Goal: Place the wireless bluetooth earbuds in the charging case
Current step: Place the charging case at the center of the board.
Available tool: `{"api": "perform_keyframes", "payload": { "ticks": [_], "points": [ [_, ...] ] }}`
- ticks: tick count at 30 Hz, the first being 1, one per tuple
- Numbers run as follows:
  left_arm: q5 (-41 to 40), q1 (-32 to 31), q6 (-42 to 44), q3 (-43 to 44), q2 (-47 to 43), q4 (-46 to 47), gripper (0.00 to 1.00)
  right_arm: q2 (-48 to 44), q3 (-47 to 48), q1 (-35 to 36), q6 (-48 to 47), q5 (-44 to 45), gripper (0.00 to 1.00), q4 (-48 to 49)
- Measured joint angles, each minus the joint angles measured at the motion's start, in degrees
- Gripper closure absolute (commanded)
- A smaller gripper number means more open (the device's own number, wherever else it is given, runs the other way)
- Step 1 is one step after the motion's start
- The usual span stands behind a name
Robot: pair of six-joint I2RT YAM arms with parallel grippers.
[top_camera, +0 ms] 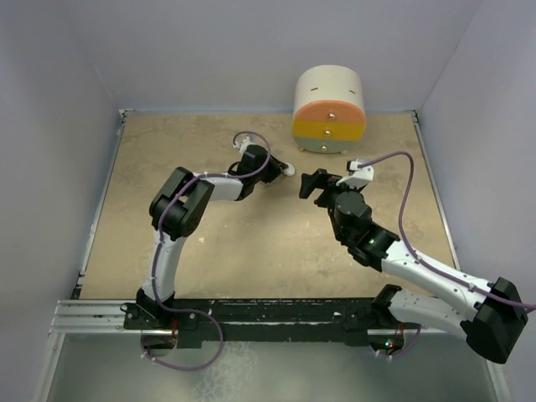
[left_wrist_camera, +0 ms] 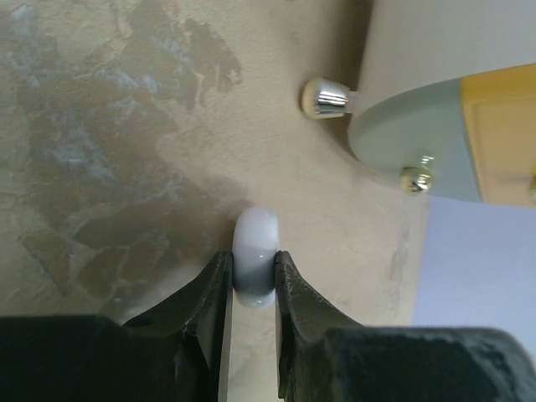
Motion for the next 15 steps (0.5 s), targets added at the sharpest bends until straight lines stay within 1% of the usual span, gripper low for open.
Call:
{"api": "perform_keyframes", "payload": {
  "ticks": [2, 3, 4, 8, 10, 13, 15],
  "points": [
    [-0.31, -0.07, 0.90, 1.25, 1.55, -1.16, 1.00, -0.70, 0.00, 0.00, -0.04, -0.04, 0.00, 0.02],
    [-0.26, -0.07, 1.07, 1.88, 2.10, -1.05, 0.98, -1.09, 0.00, 0.00, -0.09, -0.07, 0.00, 0.02],
    [-0.28, -0.07, 1.49, 2.64, 2.38, -1.42, 0.93, -1.31, 0.00, 0.00, -0.11, -0.04, 0.00, 0.02],
    [-0.52, -0.07, 3.41, 4.37, 2.89, -2.95, 0.58, -1.90, 0.00, 0.00, -0.22, -0.63, 0.00, 0.02],
    [-0.74, -0.07, 4.46, 4.50, 2.89, -3.54, 0.51, -1.95, 0.00, 0.00, -0.22, -0.90, 0.00, -0.07],
    [-1.36, -0.04, 6.10, 4.70, 2.43, -5.09, 0.47, -2.25, -0.02, 0.00, -0.24, -0.92, 0.00, -0.24],
    [-2.49, -0.02, 7.72, 4.72, 1.03, -7.85, 0.44, -2.27, 0.00, -0.02, -0.24, -0.92, 0.00, -0.39]
  ]
}}
